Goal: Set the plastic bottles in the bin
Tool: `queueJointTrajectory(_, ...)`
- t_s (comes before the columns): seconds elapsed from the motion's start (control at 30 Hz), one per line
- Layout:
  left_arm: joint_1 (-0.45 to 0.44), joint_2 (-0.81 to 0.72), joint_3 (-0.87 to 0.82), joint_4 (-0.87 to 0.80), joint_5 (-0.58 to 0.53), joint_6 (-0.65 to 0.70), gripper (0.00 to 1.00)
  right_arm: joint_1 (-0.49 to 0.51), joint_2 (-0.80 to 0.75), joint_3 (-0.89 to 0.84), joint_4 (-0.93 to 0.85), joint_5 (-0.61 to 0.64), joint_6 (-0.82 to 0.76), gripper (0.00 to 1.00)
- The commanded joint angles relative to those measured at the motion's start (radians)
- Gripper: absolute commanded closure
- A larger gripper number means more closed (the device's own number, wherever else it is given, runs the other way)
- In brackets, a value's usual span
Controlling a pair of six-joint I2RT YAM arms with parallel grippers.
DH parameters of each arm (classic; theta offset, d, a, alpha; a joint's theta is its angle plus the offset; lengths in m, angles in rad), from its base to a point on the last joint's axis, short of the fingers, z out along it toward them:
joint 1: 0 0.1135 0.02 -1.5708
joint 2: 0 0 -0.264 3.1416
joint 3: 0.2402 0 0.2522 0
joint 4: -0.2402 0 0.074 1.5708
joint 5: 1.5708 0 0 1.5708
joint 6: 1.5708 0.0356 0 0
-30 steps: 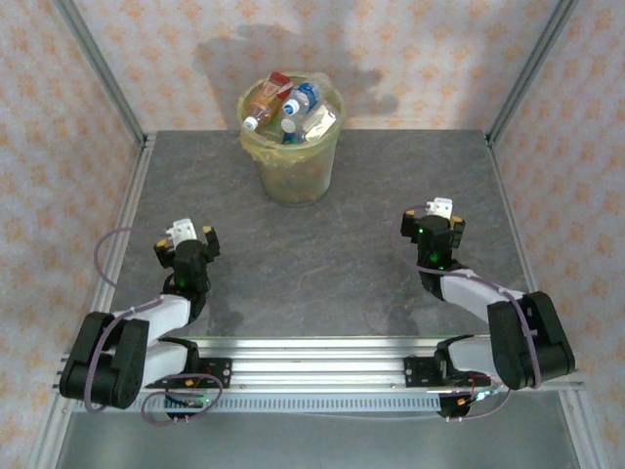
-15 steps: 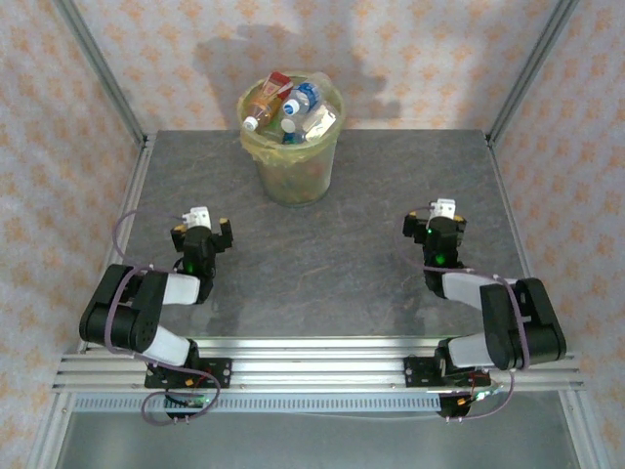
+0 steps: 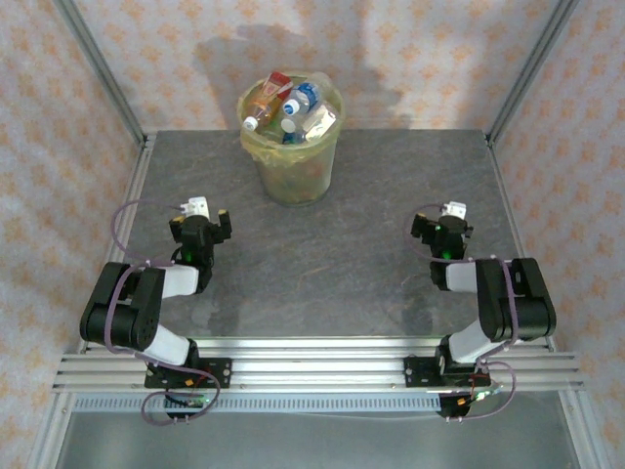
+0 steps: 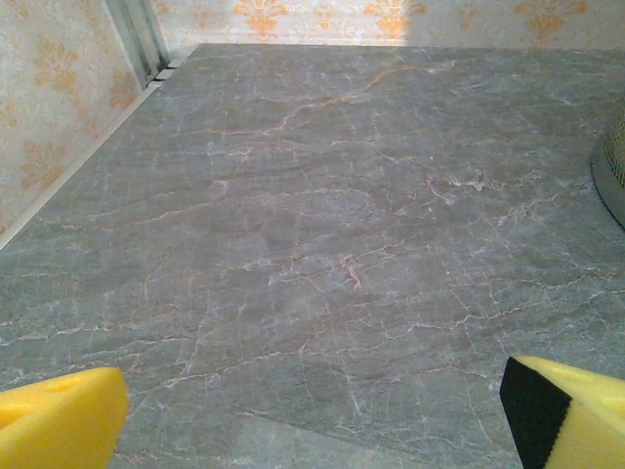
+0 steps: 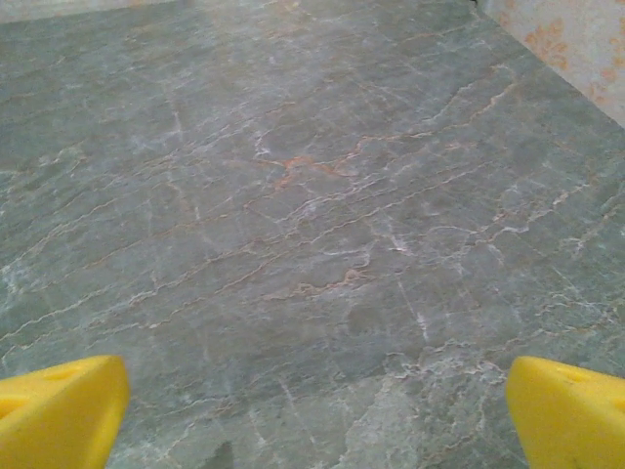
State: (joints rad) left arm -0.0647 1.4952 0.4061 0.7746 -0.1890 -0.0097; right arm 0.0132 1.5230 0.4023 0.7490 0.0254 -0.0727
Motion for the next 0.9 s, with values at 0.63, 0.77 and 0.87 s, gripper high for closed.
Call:
queueJointTrajectory(0.63, 0.005, 0.000, 0.011, -0.014, 0.007, 0.002, 0.00, 0.004, 0.000, 0.015, 0.030, -0.011, 0.030, 0.01)
queueJointTrajectory(0.77, 0.005, 0.000, 0.011, -0.015, 0.008, 0.002, 0.00, 0.003, 0.000, 0.016, 0.031, -0.012, 0.030, 0.01)
queueJointTrajectory(0.87, 0.005, 0.000, 0.011, -0.013, 0.008, 0.002, 0.00, 0.003, -0.001, 0.015, 0.031, -0.012, 0.030, 0.01)
